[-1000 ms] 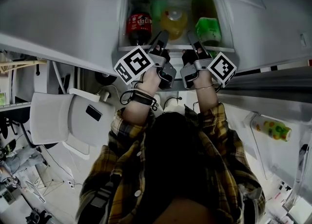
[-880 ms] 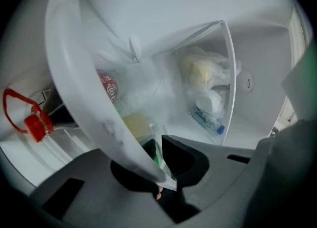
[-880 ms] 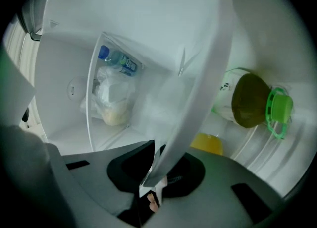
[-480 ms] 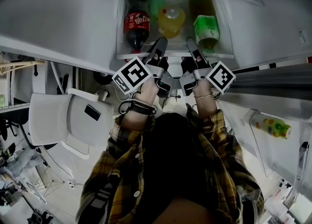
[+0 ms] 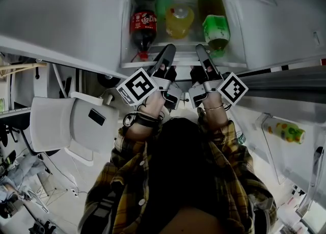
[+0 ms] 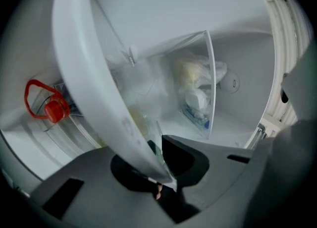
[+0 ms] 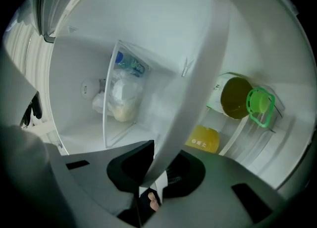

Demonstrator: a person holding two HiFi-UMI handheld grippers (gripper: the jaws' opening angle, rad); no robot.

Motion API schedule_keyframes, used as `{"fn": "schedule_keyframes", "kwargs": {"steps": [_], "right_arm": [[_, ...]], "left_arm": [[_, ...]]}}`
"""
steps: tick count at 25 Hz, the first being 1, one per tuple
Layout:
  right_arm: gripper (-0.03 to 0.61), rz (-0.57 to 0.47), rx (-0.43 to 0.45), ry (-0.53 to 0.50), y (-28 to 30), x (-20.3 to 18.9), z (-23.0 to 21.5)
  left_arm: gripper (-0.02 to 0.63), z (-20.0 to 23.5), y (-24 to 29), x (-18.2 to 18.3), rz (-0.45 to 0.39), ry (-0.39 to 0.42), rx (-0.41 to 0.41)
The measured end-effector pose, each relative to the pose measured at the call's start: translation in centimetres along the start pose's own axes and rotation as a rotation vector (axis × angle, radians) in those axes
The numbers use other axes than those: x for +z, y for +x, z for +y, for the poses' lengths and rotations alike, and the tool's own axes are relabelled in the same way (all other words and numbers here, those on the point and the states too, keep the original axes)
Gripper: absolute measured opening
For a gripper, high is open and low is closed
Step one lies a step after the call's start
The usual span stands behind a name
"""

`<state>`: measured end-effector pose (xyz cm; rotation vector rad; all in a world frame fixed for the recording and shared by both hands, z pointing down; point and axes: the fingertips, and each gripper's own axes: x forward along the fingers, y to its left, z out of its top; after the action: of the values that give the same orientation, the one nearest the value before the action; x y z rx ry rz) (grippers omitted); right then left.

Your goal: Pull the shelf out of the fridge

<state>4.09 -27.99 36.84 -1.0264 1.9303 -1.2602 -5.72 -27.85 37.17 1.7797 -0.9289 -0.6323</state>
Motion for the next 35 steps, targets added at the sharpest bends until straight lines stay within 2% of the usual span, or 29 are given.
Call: {"fn": "schedule_keyframes", "kwargs": {"steps": [7, 13, 18, 23, 27, 35], "right_arm": [[0.057, 0.005, -0.01, -0.009, 0.2, 0.2, -0.5], [0.057, -0.003, -0.001, -0.011, -3.3, -1.5, 0.9], [0.058, -0.002, 0.003, -0.019, -4.7, -2.0, 1.1], [0.058, -0.007, 0.012, -0.004, -5.8, -2.5, 1.5], [0.058, -0.002, 0.011, -0.008, -6.5, -2.7, 1.8], [0.058, 0.012, 0.016, -0.02, -7.9, -3.3, 2.1]], "left_arm": [[0.052, 0.2, 0.4, 0.0, 0.013, 0.006, -0.012], [0.052, -1.0, -2.9, -2.0, 0.017, 0.005, -0.032], [0.052, 0.4, -4.9, -3.3, 0.036, 0.019, 0.069], [0.052, -0.6, -5.5, -4.1, 0.023, -0.005, 0.012], [0.052, -0.5, -6.4, -4.6, 0.024, -0.022, 0.038], [0.052, -1.2, -7.4, -5.6, 0.013, -0.049, 0.014]]}}
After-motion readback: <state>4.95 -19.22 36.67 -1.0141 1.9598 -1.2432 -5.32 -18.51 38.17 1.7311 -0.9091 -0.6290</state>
